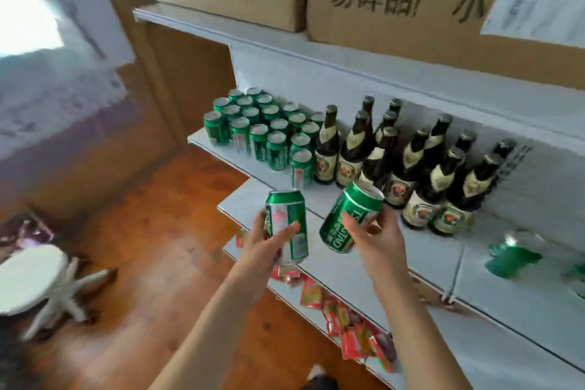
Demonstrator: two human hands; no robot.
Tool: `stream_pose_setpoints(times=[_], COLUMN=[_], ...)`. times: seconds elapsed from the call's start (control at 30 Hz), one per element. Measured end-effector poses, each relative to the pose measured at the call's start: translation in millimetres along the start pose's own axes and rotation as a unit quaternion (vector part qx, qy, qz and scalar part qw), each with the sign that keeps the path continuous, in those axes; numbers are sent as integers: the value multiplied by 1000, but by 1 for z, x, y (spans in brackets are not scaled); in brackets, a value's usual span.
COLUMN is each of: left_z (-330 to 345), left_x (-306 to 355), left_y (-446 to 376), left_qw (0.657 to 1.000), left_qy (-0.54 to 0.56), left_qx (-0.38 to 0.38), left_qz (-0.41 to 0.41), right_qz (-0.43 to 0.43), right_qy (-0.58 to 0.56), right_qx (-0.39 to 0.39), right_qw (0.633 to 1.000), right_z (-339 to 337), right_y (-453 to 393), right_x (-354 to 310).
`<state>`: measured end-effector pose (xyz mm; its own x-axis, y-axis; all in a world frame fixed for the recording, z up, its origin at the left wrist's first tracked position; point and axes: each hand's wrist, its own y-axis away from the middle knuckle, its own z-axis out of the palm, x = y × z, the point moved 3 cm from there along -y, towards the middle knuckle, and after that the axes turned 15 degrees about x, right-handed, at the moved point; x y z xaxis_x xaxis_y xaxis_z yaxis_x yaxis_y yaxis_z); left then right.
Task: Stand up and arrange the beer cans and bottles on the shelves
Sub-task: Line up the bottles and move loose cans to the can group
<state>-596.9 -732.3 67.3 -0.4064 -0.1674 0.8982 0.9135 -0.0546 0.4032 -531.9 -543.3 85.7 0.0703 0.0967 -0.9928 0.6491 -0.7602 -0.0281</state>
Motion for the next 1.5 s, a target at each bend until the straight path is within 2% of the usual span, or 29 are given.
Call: stream_pose_setpoints(times=[0.1, 0.2, 0.27, 0.47, 0.57, 0.7, 0.87, 1.1, 1.23, 1.37, 1.5], left_z=[-37, -64, -79, -90, -85, -77, -72, -74, -75, -64, -46], left_x=[17, 37, 48, 64, 64, 62, 61, 73, 74, 77, 80], left_y=[-68, -138, -180, -280, -312, -354, -382, -395, -391, -383, -381], left_qw=[997, 987, 980, 957, 955, 949, 930, 926, 895, 905, 904], left_qy=[-24, -95, -134, -243, -247, -258, -294, -316, -377, -364, -363], left_qx=[65, 96, 110, 91, 67, 21, -19, -36, -14, -4, -19], left_qz=[43, 87, 97, 131, 149, 180, 219, 206, 240, 221, 224], right_qz=[-50, -100, -103, -137, -126, -130, -96, -74, -63, -102, -132], right_qy=[57, 104, 130, 223, 286, 384, 387, 500, 525, 550, 542], right_qx=[-22, -7, 8, 82, 125, 192, 262, 385, 378, 357, 323], right_qw=[997, 989, 986, 962, 942, 894, 879, 772, 760, 748, 765], right_z=[77, 149, 190, 268, 286, 301, 318, 316, 323, 337, 348], right_y=[-18, -40, -57, -86, -84, -97, -91, -93, -98, -103, -110], right_x=[9, 23, 38, 57, 67, 76, 75, 68, 67, 62, 58])
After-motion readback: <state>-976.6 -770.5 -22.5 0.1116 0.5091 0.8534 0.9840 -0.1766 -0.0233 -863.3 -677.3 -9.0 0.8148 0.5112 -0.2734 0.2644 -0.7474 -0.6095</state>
